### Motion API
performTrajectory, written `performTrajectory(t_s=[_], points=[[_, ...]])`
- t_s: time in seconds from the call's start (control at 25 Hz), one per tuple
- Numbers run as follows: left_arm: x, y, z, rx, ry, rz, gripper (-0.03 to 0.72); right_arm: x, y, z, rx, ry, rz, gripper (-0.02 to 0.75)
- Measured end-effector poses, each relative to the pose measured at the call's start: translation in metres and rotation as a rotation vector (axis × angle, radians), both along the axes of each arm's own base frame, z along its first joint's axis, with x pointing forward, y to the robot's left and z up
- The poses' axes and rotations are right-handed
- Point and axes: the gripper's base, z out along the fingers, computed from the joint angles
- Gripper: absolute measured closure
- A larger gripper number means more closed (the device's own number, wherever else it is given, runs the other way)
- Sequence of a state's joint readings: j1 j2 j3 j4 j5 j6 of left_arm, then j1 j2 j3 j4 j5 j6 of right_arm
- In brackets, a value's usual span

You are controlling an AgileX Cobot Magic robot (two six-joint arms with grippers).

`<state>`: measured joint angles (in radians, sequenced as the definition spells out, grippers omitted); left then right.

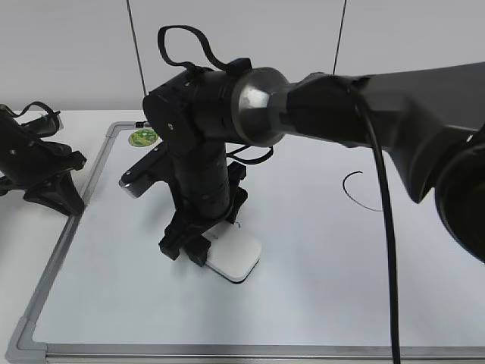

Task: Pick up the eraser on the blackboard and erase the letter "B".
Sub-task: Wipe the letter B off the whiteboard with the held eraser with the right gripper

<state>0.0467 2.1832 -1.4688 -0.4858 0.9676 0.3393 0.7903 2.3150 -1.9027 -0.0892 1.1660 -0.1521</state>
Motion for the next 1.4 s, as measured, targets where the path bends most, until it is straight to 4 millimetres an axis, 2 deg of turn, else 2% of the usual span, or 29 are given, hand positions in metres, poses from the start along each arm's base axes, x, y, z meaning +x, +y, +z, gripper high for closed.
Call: performTrajectory(t_s=[0.28, 0.6, 0.8, 1.04, 1.4], points=[[0.0, 0.0, 0.0, 0.0, 0.0, 0.0, 0.655, 0.022, -0.02, 0.001, -0.012, -0.052, -0.036, 0.209], [0.0, 0.0, 0.0, 0.0, 0.0, 0.0, 0.655, 0.056, -0.061, 0.001, -0.003, -0.065, -0.147, 0.209], [0.0, 0.0, 0.0, 0.0, 0.0, 0.0, 0.654, 0.065, -0.075, 0.001, -0.01, -0.072, -0.175, 0.209], [0.0, 0.0, 0.0, 0.0, 0.0, 0.0, 0.655, 0.059, -0.066, 0.0, 0.018, -0.044, -0.15, 0.209], [0.0, 0.0, 0.0, 0.001, -0.002, 0.001, 0.655, 0.024, -0.029, -0.004, 0.022, -0.021, -0.041, 0.209]])
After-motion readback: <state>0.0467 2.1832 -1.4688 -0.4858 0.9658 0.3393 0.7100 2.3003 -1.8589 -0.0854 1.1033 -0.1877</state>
